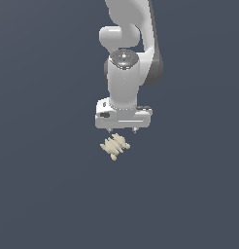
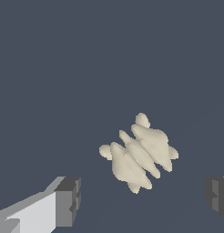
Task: Pick up the object and move it to a goal position.
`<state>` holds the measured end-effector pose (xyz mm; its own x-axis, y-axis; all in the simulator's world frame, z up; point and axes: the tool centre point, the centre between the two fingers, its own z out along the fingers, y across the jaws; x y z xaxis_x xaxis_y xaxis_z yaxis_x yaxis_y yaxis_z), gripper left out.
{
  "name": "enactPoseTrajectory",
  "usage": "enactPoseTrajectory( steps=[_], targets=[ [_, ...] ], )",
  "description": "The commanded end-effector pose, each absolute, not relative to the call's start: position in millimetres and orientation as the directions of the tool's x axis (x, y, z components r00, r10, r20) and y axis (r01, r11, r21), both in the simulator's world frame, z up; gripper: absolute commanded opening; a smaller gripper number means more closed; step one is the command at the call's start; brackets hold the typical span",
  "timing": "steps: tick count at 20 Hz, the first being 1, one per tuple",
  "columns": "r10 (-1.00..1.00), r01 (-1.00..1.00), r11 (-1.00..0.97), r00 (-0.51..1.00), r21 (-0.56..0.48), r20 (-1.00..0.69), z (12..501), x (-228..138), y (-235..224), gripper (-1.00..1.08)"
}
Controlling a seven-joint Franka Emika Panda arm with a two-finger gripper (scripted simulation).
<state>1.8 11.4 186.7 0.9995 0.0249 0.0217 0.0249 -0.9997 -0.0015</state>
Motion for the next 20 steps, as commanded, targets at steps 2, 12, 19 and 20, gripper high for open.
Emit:
enactPoseTrajectory(
  steps=[2, 12, 19, 20],
  targets=[
    [0.025, 0.025, -1.000, 0.999, -0.002, 0.022, 186.9, 1.9, 11.7, 1.08],
    [0.021, 0.022, -1.000, 0.999, -0.020, 0.030, 192.3, 4.5, 19.6, 1.08],
    [0.060, 0.060, -0.998, 0.998, -0.034, -0.006, 184.4, 9.6, 16.1, 1.08],
    [0.069, 0.069, -0.997, 0.997, -0.038, -0.015, 182.5, 10.7, 15.2, 1.08]
  ],
)
